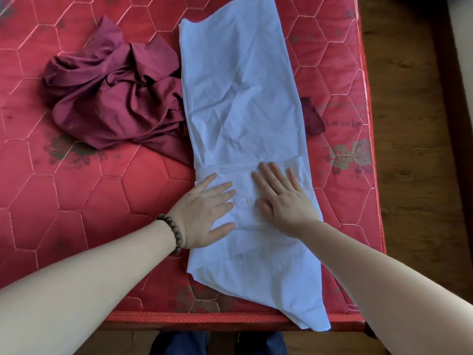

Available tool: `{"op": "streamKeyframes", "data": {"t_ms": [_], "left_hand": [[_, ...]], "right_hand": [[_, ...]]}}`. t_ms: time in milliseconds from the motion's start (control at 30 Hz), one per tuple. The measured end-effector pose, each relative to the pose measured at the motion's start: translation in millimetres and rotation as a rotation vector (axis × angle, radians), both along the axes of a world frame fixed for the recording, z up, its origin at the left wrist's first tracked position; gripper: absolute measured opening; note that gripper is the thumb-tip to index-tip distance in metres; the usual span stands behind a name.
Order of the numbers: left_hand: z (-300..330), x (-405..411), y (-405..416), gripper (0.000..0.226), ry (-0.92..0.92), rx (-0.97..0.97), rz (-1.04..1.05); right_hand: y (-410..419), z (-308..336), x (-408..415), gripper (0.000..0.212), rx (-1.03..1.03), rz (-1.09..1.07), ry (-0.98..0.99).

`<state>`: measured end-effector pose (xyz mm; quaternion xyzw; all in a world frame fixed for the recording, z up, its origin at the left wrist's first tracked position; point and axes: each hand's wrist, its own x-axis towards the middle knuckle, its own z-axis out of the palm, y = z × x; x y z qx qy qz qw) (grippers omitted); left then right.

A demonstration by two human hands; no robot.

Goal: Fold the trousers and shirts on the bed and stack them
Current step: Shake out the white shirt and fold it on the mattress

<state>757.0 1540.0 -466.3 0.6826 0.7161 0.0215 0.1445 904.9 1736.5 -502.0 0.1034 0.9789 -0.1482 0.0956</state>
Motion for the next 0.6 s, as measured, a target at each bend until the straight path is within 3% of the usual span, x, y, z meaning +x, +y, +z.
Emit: {"op": "streamKeyframes", "data": {"t_ms": [233,333,467,600], "left_hand": [[-22.8,-19.0,-18.1,0.053,0.256,-0.106,-0.012],[-22.9,-31.7,-20.7,0.067,0.326,-0.099,-0.086],[-25.4,-43.5,-30.5,0.074,0.406,-0.116,-0.18],[-27.3,-32.8,-33.6,0.076,0.337,-0.02,-0.304]], "right_hand": [[26.5,-11.4,12.0,0.058,0.022,-0.297,-0.034],[48.7,-2.6,27.2,0.053,0.06,-0.091,-0.01],[79.0,15.8,62.0,0.063,0.167,0.208,-0.038],[84.6,26.4,84.9,0.079,0.176,0.384,-0.129]]}}
